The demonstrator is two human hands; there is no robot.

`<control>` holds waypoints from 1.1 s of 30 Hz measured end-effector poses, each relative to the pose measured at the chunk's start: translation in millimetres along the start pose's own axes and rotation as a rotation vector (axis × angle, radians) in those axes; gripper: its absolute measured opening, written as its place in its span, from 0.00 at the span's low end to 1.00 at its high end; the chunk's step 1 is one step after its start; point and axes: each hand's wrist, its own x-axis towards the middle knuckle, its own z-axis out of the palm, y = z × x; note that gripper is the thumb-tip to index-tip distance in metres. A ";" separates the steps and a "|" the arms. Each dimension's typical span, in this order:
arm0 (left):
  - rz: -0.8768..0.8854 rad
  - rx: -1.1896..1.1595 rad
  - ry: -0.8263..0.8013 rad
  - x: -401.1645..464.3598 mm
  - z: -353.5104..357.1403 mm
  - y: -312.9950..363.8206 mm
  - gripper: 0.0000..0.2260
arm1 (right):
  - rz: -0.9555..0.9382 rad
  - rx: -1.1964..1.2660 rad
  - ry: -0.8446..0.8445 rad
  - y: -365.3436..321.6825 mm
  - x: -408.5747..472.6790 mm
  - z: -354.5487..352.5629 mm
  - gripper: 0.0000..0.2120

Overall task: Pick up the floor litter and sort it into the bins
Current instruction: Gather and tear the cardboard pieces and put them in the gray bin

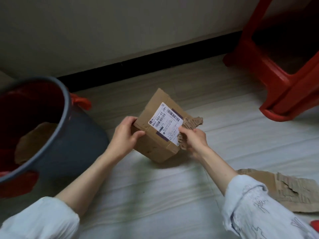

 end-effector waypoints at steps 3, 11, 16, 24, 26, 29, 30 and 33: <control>0.240 0.179 0.004 -7.2 -31.0 2.0 0.17 | 0.010 -0.060 -0.057 -17.5 -17.2 8.2 0.11; 0.558 0.372 0.021 -19.8 -108.6 23.1 0.23 | 0.036 -0.455 -0.236 -77.1 -70.4 22.9 0.09; 0.495 0.122 0.126 -25.5 -157.6 68.3 0.19 | -0.106 -0.580 -0.297 -119.5 -109.6 43.6 0.15; 0.233 -0.153 0.509 -38.9 -250.3 53.2 0.20 | -0.428 -0.607 -0.329 -170.8 -176.8 104.3 0.08; 0.122 -0.140 0.560 -45.4 -269.3 31.2 0.18 | -0.476 -0.537 -0.308 -168.7 -190.1 124.4 0.09; -0.011 -0.178 0.688 -56.9 -288.4 -1.0 0.18 | -0.497 -0.449 -0.343 -151.6 -202.4 150.5 0.10; -0.060 -0.171 0.721 -60.5 -292.1 -10.1 0.18 | -0.488 -0.382 -0.399 -143.2 -202.3 157.7 0.11; -0.190 -0.143 0.810 -71.8 -303.8 -34.6 0.17 | -0.485 -0.386 -0.465 -121.4 -197.9 180.1 0.06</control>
